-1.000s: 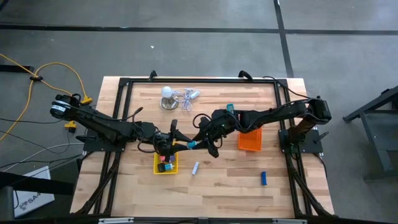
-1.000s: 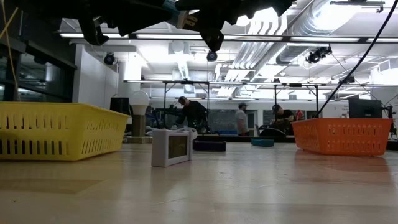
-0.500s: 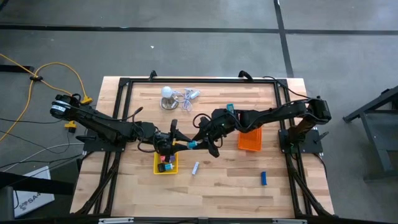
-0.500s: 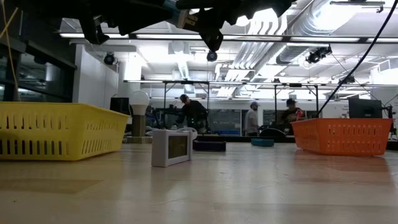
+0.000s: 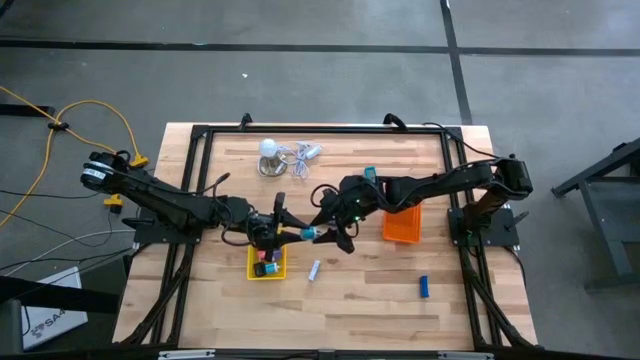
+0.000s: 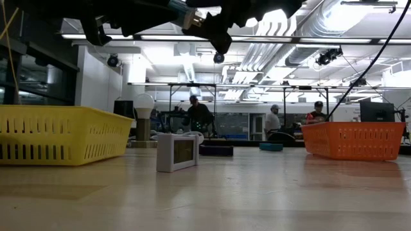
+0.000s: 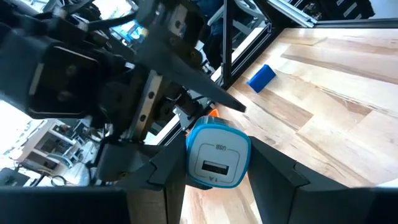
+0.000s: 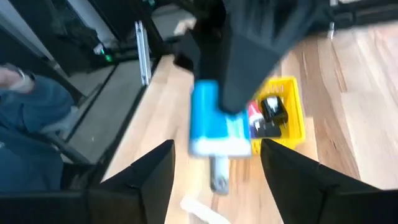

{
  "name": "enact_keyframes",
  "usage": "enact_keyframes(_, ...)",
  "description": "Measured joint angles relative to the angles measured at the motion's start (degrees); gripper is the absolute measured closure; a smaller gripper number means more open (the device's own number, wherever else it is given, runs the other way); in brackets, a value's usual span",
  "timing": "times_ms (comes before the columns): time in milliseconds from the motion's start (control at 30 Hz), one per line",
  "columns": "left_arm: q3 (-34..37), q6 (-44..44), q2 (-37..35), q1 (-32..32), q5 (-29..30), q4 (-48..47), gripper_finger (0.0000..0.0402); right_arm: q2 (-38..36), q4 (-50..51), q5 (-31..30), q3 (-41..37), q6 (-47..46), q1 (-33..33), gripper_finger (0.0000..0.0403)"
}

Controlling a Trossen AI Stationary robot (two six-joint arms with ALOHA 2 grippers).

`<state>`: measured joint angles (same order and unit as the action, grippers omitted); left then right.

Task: Pick & Place Office items
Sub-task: Put the blue charger adapter into the yellow bin

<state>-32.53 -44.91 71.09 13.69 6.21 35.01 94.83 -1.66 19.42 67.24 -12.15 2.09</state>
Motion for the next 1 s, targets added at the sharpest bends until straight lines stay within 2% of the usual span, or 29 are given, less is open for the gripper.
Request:
enact_keyframes(167,0.00,-0.04,0.00,2.22,4.29,-0.49,0.0264,0.00,4.17,1.04,0.00,0.38,-1.55,0.0179)
enact_keyframes(333,0.00,0.54,0.00,4.99,13.56,-2.86,0.0264,0.00,4.49,6.42,0.00,-0.08,-4.04,0.0180)
enact_keyframes(533,0.02,9.19,0.00,8.27,27.63,-9.31,0.0264,0.00,5.49,11.48,0.00,-1.62,-6.85,0.0179)
enact_keyframes(733,0.07,17.87,0.00,13.61,40.94,-17.96,0.0264,0.00,6.92,12.07,0.00,-1.66,-8.17,0.0181)
enact_keyframes(833,0.07,21.75,-0.04,17.49,45.26,-20.53,0.0264,0.00,7.18,12.08,0.00,-1.63,-8.15,0.0182)
enact_keyframes(1000,0.07,29.12,-0.07,24.35,48.62,-22.76,0.0264,0.00,7.38,12.09,0.00,-1.61,-8.13,0.0182)
